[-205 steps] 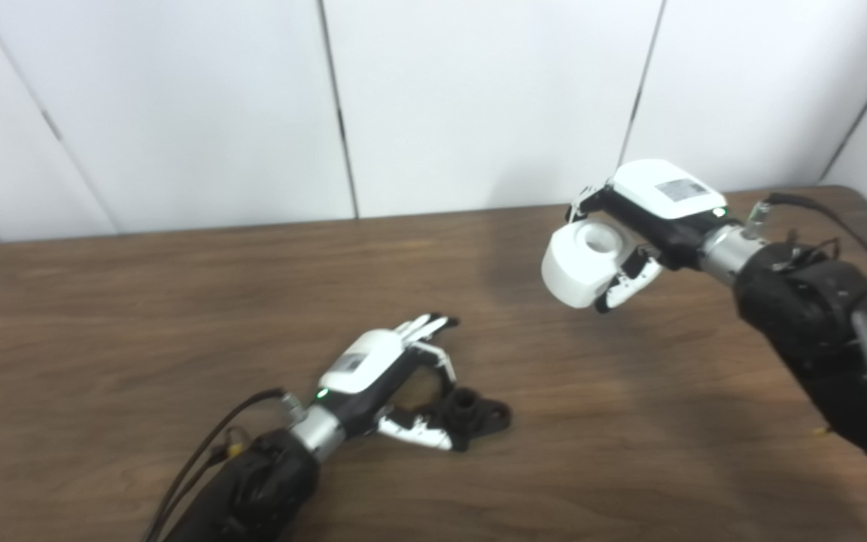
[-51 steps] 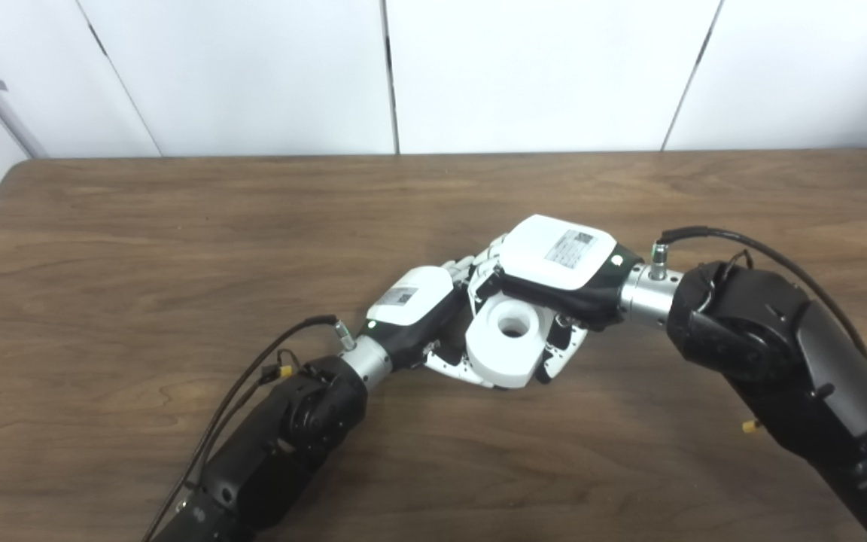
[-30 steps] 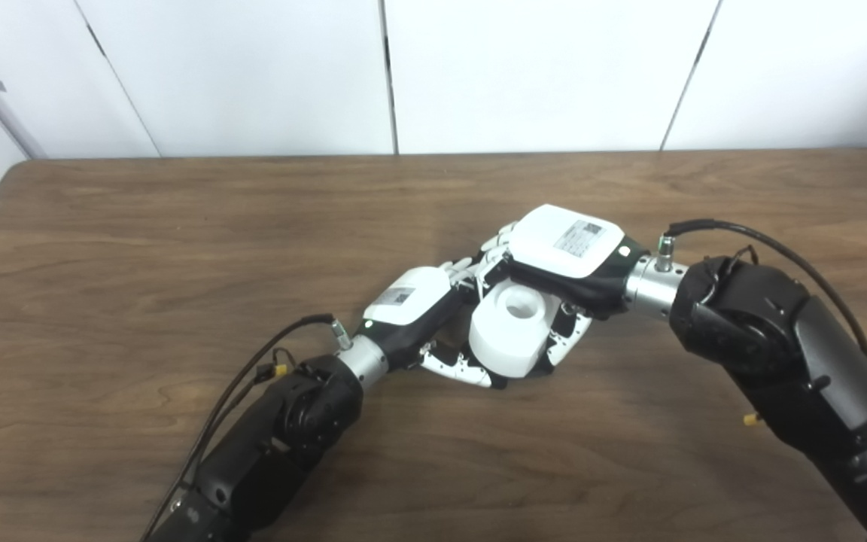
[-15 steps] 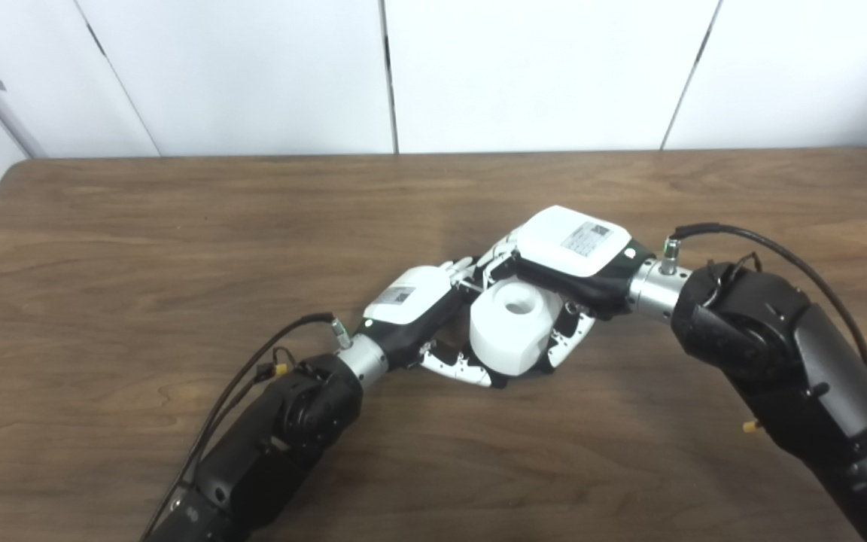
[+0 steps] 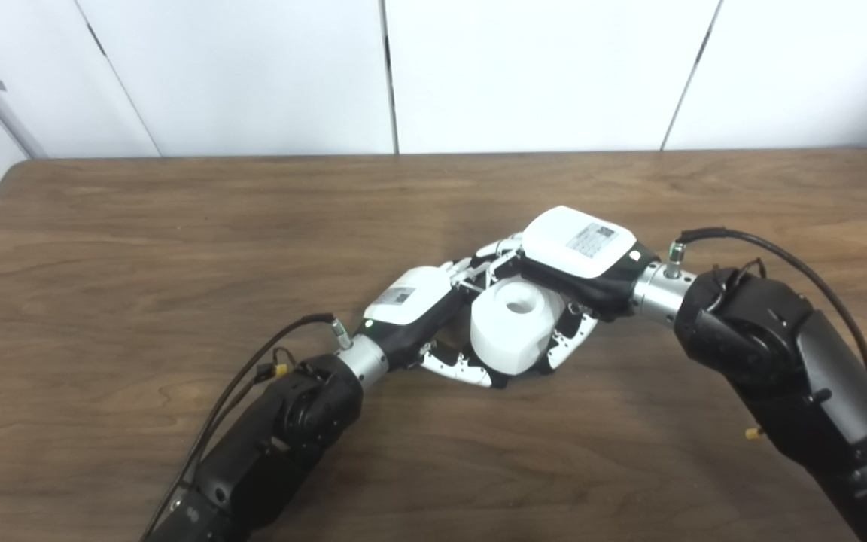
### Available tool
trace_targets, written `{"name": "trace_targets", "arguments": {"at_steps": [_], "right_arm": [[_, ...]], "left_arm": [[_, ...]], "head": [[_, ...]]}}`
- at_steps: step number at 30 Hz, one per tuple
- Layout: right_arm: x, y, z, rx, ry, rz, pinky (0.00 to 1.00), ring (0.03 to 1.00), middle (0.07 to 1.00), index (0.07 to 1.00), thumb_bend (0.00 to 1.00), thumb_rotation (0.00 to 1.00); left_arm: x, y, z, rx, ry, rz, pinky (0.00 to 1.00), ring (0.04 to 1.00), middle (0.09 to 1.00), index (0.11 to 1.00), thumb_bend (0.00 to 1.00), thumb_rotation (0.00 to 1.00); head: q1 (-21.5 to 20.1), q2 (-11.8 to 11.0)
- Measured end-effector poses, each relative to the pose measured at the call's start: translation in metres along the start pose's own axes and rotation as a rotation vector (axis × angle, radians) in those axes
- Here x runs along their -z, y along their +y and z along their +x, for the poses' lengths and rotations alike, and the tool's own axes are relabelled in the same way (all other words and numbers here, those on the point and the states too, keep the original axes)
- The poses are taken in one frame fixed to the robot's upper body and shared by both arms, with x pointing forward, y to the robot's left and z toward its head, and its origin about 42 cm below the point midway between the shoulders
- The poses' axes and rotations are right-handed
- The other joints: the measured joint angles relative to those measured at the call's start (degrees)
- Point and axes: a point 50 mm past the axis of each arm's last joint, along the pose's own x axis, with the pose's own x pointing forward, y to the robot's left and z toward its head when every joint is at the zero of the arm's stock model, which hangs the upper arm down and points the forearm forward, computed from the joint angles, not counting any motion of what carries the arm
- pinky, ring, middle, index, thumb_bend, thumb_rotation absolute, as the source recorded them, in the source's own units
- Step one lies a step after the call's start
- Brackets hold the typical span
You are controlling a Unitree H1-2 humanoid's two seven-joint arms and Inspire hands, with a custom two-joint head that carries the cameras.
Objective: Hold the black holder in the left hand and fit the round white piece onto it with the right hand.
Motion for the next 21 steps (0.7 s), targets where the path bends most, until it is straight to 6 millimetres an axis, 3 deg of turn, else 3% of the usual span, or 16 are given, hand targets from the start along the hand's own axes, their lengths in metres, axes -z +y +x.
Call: {"name": "trace_targets", "arguments": {"at_steps": [13, 17, 21], "right_arm": [[0.01, -0.006, -0.005, 0.041, 0.034, 0.023, 0.73, 0.79, 0.84, 1.0, 0.91, 0.21], [0.015, -0.009, -0.01, 0.048, 0.043, 0.027, 0.75, 0.784, 0.803, 1.0, 0.91, 0.22], [0.023, -0.013, -0.015, 0.044, 0.067, 0.021, 0.75, 0.797, 0.845, 1.0, 0.91, 0.21]], "left_arm": [[0.0, 0.0, 0.0, 0.0, -0.001, 0.001, 0.98, 1.0, 0.962, 0.484, 0.52, 0.07], [0.0, 0.0, 0.0, 0.001, -0.002, 0.001, 0.97, 1.0, 0.959, 0.484, 0.52, 0.07], [0.0, 0.0, 0.0, 0.0, -0.003, 0.001, 0.98, 1.0, 0.961, 0.484, 0.52, 0.07]], "head": [[-0.3, 0.1], [-0.3, 0.1], [-0.4, -0.1]]}}
